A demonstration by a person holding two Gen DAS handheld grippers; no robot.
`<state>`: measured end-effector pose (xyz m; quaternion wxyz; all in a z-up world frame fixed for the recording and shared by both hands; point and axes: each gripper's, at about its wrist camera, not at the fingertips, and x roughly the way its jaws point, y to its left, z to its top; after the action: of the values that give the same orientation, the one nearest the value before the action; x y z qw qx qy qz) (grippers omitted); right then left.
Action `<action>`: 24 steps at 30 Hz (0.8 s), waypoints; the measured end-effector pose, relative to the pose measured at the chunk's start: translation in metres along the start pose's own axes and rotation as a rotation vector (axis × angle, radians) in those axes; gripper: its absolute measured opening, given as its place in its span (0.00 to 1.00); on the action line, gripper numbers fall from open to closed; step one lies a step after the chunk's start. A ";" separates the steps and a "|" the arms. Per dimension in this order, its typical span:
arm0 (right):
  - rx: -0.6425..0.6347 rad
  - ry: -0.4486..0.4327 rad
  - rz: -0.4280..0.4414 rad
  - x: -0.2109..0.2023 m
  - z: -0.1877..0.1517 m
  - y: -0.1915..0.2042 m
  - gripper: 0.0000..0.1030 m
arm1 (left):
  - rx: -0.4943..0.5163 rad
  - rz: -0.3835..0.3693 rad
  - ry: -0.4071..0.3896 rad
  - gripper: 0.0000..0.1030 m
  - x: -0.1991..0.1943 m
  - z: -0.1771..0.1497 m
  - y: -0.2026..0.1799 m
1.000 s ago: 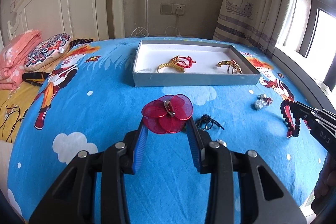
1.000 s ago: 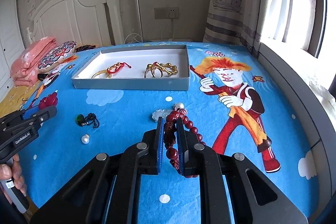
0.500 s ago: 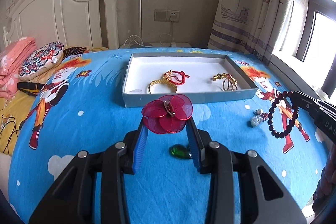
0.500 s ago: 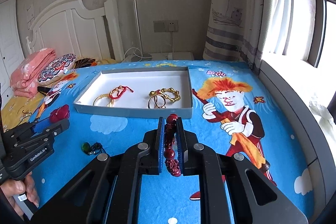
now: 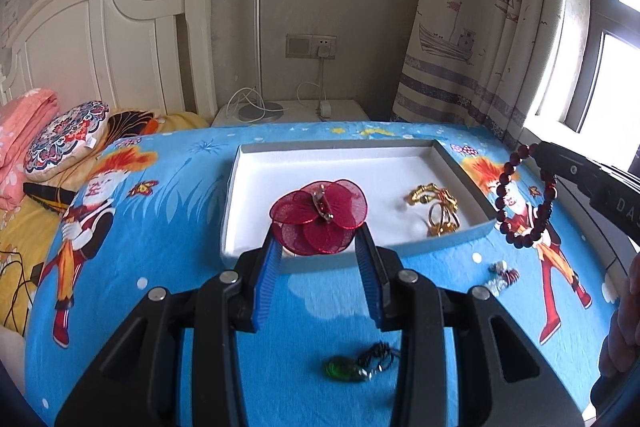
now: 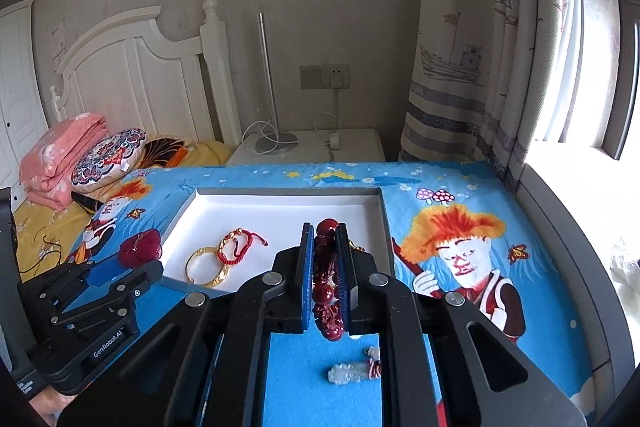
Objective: Organize jewelry
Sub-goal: 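Carry brooch and bead bracelet into the white box and open both tools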
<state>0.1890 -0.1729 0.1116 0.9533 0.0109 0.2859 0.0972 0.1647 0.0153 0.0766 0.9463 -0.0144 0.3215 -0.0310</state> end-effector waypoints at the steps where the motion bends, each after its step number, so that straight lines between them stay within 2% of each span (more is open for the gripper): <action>1: 0.001 0.000 0.000 0.005 0.005 0.001 0.12 | 0.000 0.000 0.002 0.35 0.004 0.003 0.000; 11: -0.006 0.029 -0.005 0.057 0.032 0.013 0.12 | -0.005 0.014 0.030 0.35 0.050 0.038 0.010; 24: -0.014 0.142 -0.037 0.125 0.029 0.014 0.13 | -0.013 0.043 0.110 0.35 0.100 0.054 0.025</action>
<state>0.3042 -0.1339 0.0694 0.9322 -0.0081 0.3524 0.0822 0.2778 0.0337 0.0575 0.9276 -0.0118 0.3733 -0.0092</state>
